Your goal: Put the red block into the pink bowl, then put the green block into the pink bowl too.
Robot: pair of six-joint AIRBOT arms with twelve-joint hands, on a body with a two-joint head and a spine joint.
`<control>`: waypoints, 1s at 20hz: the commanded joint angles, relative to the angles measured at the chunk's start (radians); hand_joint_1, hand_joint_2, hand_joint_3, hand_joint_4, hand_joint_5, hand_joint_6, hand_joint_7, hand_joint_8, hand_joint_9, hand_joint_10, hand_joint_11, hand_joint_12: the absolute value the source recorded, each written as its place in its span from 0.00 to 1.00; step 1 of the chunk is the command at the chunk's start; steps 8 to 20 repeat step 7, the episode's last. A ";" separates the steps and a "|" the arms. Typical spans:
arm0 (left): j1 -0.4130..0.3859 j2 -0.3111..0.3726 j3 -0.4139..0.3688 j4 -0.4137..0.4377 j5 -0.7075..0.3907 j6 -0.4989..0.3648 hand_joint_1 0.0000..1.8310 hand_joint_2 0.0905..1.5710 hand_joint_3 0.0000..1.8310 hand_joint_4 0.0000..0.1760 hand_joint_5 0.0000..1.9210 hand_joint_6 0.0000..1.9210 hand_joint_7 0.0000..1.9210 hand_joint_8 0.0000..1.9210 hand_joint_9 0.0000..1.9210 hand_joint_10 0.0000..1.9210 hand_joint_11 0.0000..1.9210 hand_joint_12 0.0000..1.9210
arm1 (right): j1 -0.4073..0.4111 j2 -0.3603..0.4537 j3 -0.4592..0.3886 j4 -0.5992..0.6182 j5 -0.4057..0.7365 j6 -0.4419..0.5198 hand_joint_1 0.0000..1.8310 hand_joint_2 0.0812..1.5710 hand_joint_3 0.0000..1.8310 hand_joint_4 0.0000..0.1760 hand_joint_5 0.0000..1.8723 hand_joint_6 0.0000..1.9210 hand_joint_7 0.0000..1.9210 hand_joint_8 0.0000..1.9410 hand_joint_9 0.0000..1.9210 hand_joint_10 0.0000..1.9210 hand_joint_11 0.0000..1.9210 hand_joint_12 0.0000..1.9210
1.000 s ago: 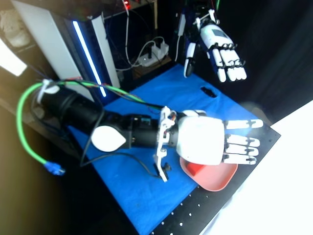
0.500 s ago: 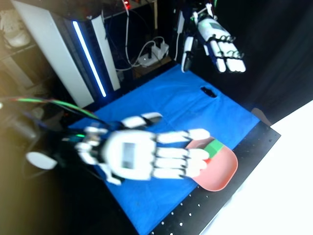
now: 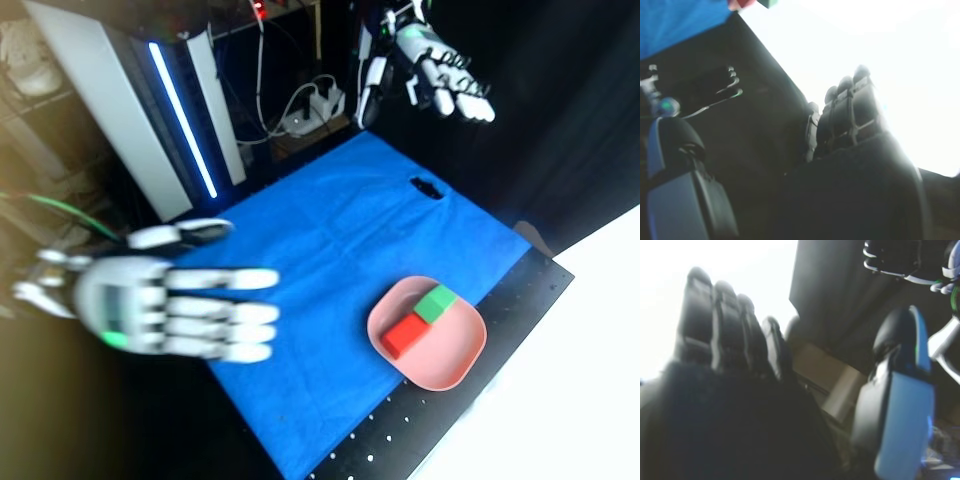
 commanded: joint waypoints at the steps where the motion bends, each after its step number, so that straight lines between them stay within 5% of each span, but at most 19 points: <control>1: 0.003 0.007 -0.004 0.019 -0.162 -0.017 0.46 0.49 0.00 0.97 0.00 0.00 0.00 0.00 0.00 0.00 0.00 0.00 | -0.021 0.028 -0.025 0.038 0.215 -0.013 0.38 0.49 0.00 1.00 0.00 0.00 0.00 0.00 0.00 0.00 0.00 0.00; 4: 0.031 0.018 -0.015 0.019 -0.217 -0.036 0.42 0.47 0.00 0.95 0.00 0.00 0.00 0.00 0.00 0.00 0.00 0.00 | -0.065 0.068 -0.075 0.078 0.260 -0.041 0.38 0.47 0.00 1.00 0.00 0.00 0.00 0.00 0.00 0.00 0.00 0.00; 6: 0.047 0.022 -0.018 0.019 -0.245 -0.048 0.39 0.49 0.00 0.84 0.00 0.00 0.00 0.00 0.00 0.00 0.00 0.00 | -0.065 0.069 -0.076 0.081 0.260 -0.049 0.35 0.49 0.00 1.00 0.00 0.00 0.01 0.00 0.02 0.01 0.02 0.01; 20: 0.049 0.024 -0.019 0.019 -0.251 -0.049 0.38 0.49 0.00 0.87 0.00 0.00 0.00 0.00 0.00 0.00 0.01 0.01 | -0.065 0.069 -0.076 0.081 0.260 -0.049 0.34 0.49 0.00 1.00 0.00 0.00 0.01 0.00 0.02 0.01 0.02 0.01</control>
